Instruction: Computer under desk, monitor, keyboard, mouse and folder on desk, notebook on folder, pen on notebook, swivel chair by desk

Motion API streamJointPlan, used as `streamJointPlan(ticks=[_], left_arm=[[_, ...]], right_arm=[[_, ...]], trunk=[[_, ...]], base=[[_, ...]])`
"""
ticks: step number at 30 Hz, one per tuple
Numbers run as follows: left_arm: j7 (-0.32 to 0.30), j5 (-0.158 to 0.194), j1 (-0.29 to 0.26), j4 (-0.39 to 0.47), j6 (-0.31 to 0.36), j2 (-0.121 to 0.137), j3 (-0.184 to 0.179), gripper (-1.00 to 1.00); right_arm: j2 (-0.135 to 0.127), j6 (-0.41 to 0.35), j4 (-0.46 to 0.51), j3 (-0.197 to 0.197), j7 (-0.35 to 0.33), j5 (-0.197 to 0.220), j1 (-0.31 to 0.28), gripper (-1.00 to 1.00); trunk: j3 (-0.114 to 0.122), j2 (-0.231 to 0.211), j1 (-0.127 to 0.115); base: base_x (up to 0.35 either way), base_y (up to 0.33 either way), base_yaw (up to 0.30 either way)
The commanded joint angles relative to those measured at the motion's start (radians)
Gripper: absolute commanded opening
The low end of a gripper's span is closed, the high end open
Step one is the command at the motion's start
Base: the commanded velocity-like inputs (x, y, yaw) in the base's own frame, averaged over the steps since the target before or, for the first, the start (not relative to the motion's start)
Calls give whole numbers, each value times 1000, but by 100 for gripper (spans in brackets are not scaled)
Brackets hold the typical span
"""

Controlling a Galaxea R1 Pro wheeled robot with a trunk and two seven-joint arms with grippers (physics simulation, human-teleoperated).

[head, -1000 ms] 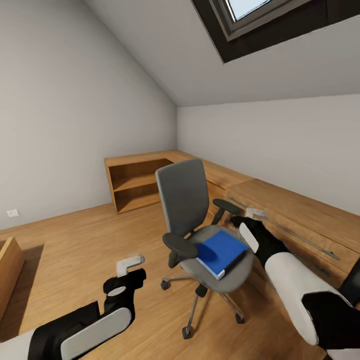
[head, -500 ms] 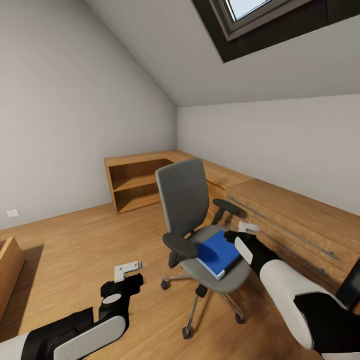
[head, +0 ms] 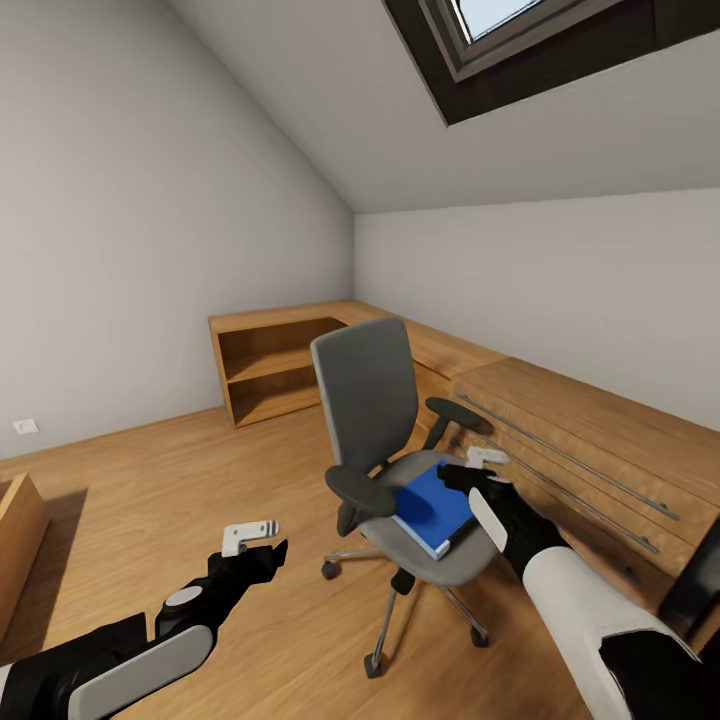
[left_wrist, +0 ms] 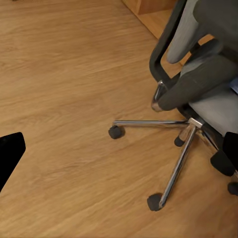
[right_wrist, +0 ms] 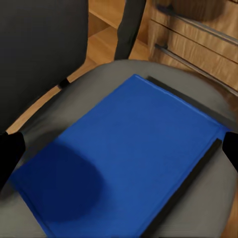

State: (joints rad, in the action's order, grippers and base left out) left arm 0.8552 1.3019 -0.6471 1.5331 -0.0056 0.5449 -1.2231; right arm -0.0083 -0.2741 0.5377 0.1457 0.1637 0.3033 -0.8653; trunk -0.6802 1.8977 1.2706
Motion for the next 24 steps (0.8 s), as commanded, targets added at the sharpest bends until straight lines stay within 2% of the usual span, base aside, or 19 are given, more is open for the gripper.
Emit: streamJointPlan(ticks=[1, 7, 14, 22, 24], left_arm=[[5, 4, -2, 1, -1, 0, -2, 100], [5, 3, -2, 1, -1, 0, -3, 100], [5, 2, -2, 5, 0, 2, -2, 100], [7, 4, -2, 13, 0, 6, -1, 100], [12, 21, -2, 12, -1, 11, 0, 100]], right_arm=[[-1, -7, 27, 6, 8, -6, 20, 100], [0, -9, 44, 6, 8, -37, 33, 100], [1, -10, 48, 5, 9, -37, 35, 100], [1, -11, 48, 4, 10, -38, 35, 100], [1, -8, 48, 3, 10, -39, 35, 100]], trunk=[[-1, 1, 0], [-1, 1, 0], [-1, 1, 0], [-5, 1, 0], [-5, 1, 0]], base=[[114, 0, 0], [176, 0, 0], [153, 0, 0], [51, -30, 120], [6, -4, 27]])
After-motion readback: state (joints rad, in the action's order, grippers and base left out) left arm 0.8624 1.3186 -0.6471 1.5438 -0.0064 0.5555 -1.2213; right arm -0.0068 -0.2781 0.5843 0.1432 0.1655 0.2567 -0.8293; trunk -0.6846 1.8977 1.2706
